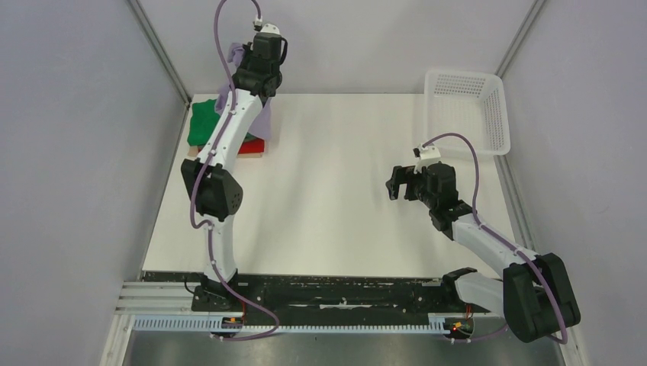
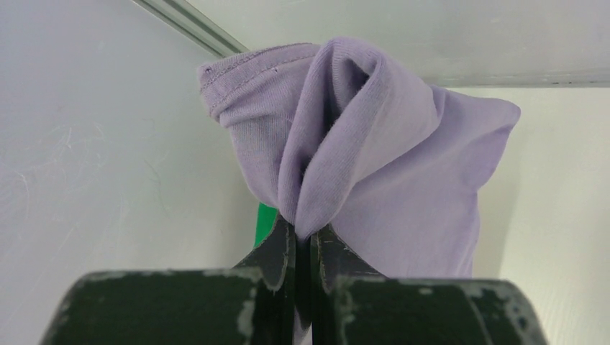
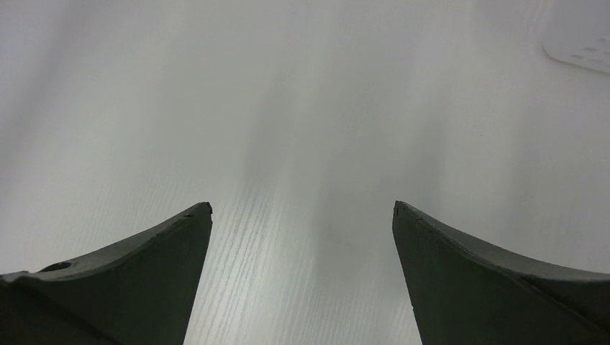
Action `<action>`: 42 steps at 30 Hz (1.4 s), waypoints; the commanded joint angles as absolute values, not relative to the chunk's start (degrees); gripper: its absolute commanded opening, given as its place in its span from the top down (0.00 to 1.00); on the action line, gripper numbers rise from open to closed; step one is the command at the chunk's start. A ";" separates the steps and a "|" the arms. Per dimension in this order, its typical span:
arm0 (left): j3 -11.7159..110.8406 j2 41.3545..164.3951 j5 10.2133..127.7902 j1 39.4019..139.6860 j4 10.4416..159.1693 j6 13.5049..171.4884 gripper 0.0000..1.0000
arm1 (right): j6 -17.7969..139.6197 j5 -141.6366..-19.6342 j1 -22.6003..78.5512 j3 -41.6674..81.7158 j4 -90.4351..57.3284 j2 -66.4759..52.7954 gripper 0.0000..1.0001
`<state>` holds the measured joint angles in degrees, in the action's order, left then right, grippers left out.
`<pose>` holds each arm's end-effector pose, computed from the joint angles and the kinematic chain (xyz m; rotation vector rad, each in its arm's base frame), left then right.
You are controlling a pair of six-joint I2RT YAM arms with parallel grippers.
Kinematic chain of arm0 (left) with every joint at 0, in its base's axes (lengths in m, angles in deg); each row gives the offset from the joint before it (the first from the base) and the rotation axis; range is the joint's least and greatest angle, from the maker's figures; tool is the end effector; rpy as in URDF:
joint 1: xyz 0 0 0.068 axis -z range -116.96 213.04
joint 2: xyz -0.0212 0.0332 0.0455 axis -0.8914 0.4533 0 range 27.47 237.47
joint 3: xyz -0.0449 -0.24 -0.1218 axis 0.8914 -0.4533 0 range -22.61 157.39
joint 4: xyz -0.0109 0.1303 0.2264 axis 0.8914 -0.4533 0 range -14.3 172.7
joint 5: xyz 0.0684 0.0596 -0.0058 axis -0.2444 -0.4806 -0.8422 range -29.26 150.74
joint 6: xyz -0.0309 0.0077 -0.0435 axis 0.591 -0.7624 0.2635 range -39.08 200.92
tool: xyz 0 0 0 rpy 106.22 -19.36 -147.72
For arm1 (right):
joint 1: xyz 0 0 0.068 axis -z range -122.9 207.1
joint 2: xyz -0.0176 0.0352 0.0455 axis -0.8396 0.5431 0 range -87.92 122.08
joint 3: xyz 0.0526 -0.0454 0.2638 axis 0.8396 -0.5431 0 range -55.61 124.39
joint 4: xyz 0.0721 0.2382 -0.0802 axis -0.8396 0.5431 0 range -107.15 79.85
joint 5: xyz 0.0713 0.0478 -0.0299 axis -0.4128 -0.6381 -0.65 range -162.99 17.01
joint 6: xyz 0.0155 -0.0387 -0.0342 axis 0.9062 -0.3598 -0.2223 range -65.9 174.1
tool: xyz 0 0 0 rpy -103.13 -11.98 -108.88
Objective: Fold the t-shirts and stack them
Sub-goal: Put the neatly folded tshirt into the corner of the board with the left arm
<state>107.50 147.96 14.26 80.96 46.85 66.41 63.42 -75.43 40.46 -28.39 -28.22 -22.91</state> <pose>0.4588 -0.1212 0.3976 0.0429 1.9569 0.7766 0.2264 0.0692 0.2008 -0.1578 2.0463 0.3265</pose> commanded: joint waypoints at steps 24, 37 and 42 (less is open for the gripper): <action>105.80 144.46 16.46 77.28 56.96 59.54 0.98 | 60.41 -68.96 40.40 -25.46 -25.76 -25.17 0.02; 106.74 151.11 20.60 71.05 60.93 58.45 0.98 | 60.05 -67.23 40.43 -25.30 -26.58 -24.02 0.02; 107.11 153.82 20.33 69.21 62.40 57.90 0.98 | 59.83 -65.76 40.45 -25.64 -26.53 -25.18 0.02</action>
<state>105.29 152.44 20.43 70.64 56.77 60.89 60.73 -67.87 40.46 -26.75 -25.03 -23.39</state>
